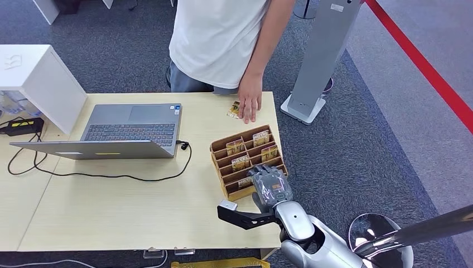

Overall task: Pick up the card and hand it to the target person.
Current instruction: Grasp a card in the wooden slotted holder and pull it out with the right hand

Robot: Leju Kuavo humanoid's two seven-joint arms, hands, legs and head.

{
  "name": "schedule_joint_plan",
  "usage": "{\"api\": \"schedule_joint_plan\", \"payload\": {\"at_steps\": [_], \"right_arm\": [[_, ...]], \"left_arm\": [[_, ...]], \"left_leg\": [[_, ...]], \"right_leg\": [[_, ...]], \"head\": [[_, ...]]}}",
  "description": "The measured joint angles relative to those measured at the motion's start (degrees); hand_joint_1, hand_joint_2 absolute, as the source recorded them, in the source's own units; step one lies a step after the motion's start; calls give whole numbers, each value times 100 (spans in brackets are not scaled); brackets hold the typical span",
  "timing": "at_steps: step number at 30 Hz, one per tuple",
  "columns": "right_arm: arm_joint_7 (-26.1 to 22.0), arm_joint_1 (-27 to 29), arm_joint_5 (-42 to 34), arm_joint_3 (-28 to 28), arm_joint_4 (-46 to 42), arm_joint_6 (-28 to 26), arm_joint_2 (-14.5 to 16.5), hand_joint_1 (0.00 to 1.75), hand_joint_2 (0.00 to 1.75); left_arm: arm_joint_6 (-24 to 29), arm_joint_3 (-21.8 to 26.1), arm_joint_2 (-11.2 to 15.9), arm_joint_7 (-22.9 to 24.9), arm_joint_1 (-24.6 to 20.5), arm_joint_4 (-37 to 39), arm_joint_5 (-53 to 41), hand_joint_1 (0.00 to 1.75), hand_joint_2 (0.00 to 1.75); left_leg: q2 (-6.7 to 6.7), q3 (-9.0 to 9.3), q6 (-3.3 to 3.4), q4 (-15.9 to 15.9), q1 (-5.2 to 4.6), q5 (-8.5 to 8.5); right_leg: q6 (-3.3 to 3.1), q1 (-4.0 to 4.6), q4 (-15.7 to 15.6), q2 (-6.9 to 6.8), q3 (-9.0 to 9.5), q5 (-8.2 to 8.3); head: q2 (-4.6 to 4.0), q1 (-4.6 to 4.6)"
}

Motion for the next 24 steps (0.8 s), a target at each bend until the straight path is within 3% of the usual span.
{"api": "schedule_joint_plan", "payload": {"at_steps": [6, 24], "right_arm": [[23, -22, -42, 10, 7, -8, 0, 137, 175], [26, -27, -26, 19, 11, -8, 0, 153, 175]], "left_arm": [[1, 0, 0, 0, 1, 2, 0, 0, 0], [52, 0, 0, 2, 1, 2, 0, 0, 0]], "left_leg": [[1, 2, 0, 0, 0, 0], [0, 1, 0, 0, 0, 0]], "right_leg": [[0, 0, 0, 0, 1, 0], [0, 0, 0, 0, 1, 0]], "head": [[0, -1], [0, -2]]}}
